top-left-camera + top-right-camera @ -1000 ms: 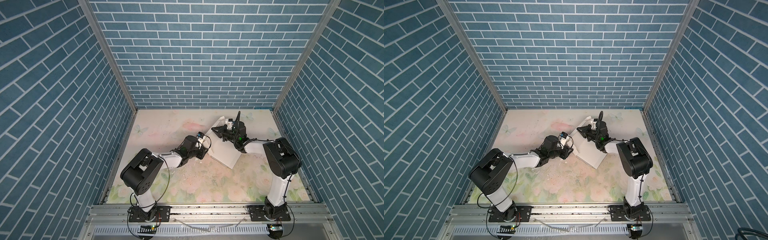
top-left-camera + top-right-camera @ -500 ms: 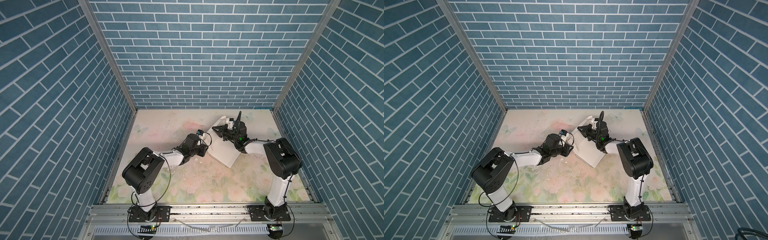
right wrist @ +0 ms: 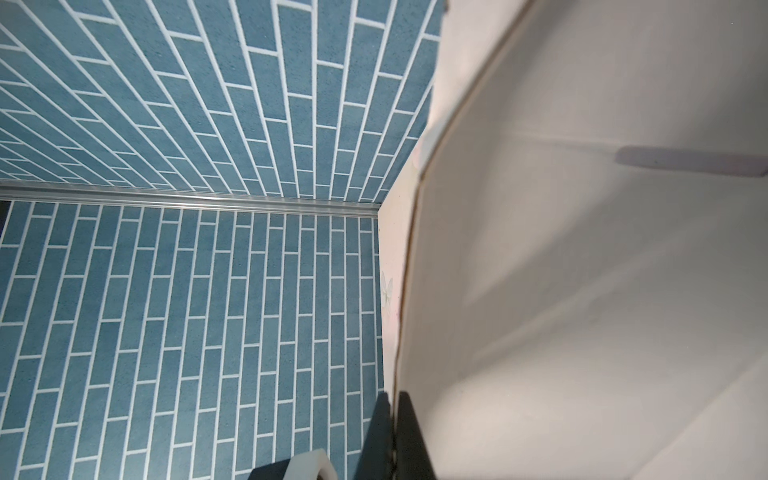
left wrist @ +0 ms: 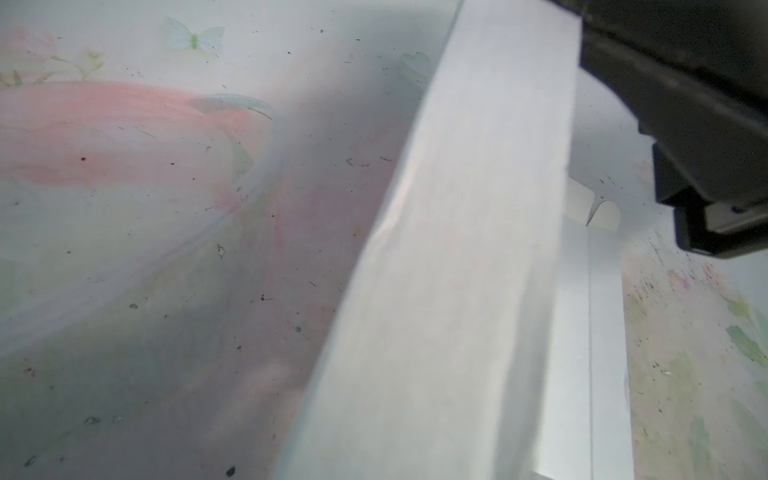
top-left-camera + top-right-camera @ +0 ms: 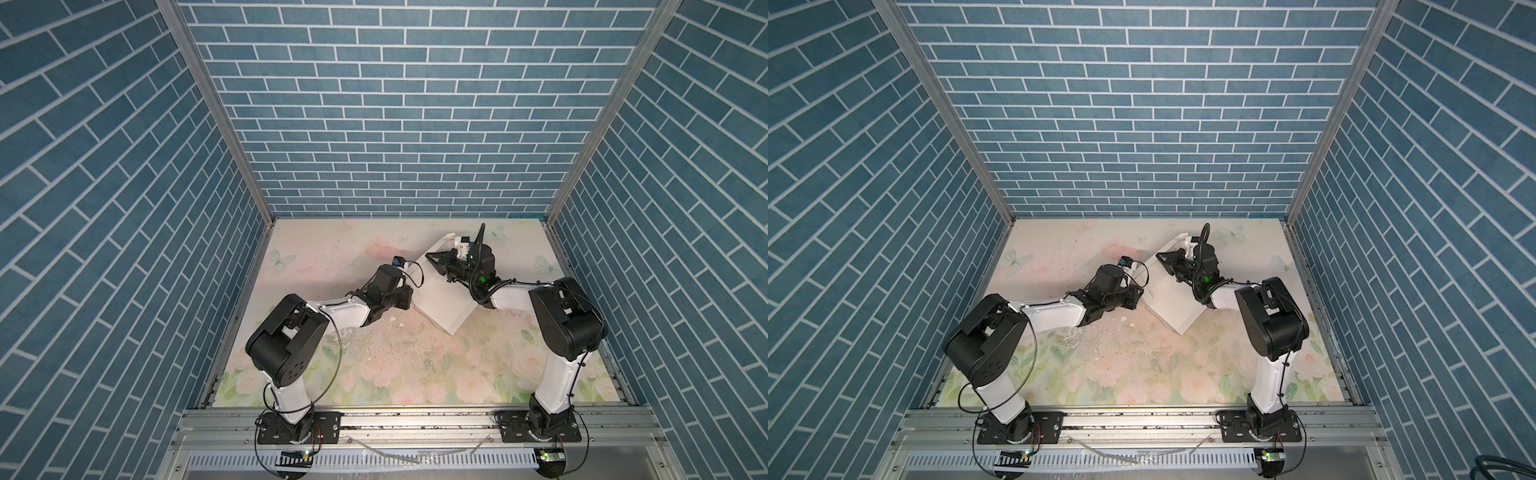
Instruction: Fold the paper box
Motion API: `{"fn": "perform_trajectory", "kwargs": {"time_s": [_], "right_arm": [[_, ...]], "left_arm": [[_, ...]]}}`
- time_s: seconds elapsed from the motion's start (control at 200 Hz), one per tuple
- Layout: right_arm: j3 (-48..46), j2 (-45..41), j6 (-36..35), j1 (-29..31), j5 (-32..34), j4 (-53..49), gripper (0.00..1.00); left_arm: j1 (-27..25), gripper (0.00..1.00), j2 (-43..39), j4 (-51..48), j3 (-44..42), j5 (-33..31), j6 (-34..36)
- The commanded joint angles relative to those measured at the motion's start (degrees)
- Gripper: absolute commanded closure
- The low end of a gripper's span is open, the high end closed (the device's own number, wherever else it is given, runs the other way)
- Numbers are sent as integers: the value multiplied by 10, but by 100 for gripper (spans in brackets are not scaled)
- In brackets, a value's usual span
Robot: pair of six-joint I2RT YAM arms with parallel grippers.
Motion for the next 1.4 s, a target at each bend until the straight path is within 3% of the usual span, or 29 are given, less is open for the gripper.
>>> {"fn": "perform_trajectory", "kwargs": {"time_s": [0.0,1.075,1.395], "right_arm": [[-25,-19,-9,11,-19,2,100],[-59,-51,-5,18,9,15,100],[-61,-36,2,22,14,45,100]], "left_arm": [[-1,72,13,-7,20,-37,-3],[-35,77,-8,-46,28,-128,115],[-42,74,5,-73,55,-170,101]]}}
